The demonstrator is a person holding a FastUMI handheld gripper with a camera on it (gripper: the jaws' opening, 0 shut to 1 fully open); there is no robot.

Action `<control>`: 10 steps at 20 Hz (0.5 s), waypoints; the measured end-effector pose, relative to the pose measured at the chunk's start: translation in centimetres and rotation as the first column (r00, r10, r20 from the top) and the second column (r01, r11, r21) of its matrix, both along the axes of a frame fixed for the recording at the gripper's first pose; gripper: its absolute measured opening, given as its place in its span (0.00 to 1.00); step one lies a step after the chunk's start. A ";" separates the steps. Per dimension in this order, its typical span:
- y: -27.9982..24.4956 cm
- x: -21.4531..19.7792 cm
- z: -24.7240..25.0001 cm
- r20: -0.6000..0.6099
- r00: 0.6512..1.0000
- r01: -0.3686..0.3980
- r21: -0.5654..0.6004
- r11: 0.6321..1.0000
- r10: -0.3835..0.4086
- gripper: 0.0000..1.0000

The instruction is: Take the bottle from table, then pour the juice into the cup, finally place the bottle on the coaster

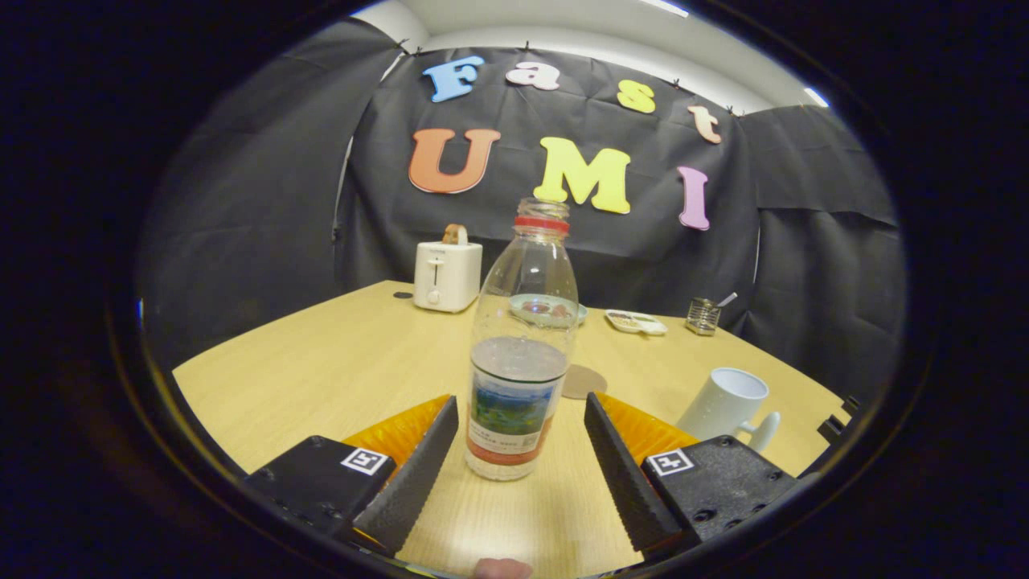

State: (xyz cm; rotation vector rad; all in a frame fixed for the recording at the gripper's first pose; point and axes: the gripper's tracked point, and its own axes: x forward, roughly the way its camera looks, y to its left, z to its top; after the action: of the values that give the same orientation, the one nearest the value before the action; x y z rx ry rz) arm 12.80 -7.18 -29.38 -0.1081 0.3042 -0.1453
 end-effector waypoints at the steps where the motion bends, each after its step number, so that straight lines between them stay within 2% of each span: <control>1: 0.0 0.4 -0.1 0.003 1.000 -0.001 -0.001 1.000 0.001 1.00; 10: 1.3 2.8 -0.9 -0.009 0.997 -0.079 -0.028 0.996 0.079 1.00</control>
State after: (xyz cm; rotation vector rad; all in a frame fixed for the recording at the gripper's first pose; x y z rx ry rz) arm 15.64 -5.90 -30.31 -0.1490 0.3055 -0.0706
